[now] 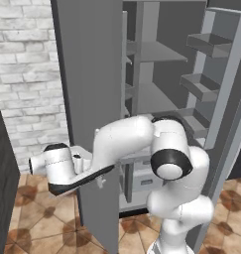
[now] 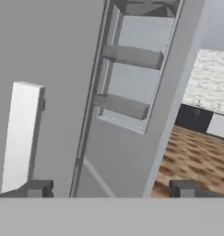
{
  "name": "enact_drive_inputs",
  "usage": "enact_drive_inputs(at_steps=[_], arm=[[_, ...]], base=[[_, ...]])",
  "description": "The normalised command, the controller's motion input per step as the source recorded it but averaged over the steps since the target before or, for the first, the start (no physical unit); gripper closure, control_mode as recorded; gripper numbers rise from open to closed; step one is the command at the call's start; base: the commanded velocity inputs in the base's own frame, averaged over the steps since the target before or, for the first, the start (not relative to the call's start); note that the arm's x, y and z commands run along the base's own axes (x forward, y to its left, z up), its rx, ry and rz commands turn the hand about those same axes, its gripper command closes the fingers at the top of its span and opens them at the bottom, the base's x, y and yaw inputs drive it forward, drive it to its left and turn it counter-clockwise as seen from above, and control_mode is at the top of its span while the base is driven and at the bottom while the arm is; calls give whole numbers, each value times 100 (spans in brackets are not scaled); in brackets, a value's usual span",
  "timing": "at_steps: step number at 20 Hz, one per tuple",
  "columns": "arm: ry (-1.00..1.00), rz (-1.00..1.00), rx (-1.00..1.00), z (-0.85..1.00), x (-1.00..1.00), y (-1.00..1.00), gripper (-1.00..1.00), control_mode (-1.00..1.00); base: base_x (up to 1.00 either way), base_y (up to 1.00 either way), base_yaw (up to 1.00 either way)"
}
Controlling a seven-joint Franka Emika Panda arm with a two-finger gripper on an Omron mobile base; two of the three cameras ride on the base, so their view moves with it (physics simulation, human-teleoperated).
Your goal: Place one of the steaks on the plate and the other in the bowl. Then place the bowl in the fridge.
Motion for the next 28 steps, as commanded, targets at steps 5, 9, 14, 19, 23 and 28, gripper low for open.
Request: enact_drive_inputs(at_steps=[5, 9, 14, 19, 23, 28], arm=[[-24, -11, 2, 58, -100, -37, -100, -100], [-18, -2, 12, 33, -77, -63, -100, -100], [-15, 4, 29, 57, -92, -97, -100, -100], [-6, 15, 40, 48, -70, -100, -100, -100], [9, 16, 68, 2, 0, -100, -100, -100], [33, 3, 68, -1, 13, -92, -100, -100]], base=[[0, 0, 0], [0, 0, 0], [0, 0, 0], [0, 0, 0], [0, 0, 0], [0, 0, 0]])
